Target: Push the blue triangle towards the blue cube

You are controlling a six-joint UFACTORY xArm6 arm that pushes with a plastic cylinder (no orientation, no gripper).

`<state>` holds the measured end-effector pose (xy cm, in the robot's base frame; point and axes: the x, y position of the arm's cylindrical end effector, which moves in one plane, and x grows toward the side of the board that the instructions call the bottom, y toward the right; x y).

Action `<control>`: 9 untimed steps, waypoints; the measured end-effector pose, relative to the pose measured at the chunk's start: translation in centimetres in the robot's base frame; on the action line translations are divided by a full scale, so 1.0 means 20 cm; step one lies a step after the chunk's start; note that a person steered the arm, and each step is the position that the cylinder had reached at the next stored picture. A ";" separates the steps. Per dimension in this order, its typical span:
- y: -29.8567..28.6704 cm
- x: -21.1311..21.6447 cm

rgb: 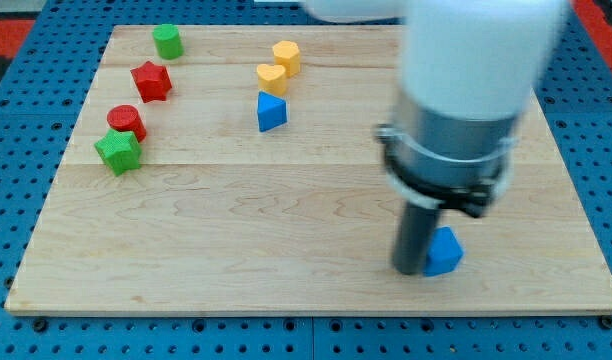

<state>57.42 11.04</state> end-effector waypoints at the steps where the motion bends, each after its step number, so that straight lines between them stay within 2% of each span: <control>1: 0.01 -0.05; 2: -0.54 -0.15; 3: -1.03 -0.49; 4: -1.39 -0.77; 5: -1.25 -1.11; 6: -0.83 -1.15; 7: -0.49 -1.00; 8: -0.29 -0.85; 9: -0.30 -0.71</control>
<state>43.14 5.00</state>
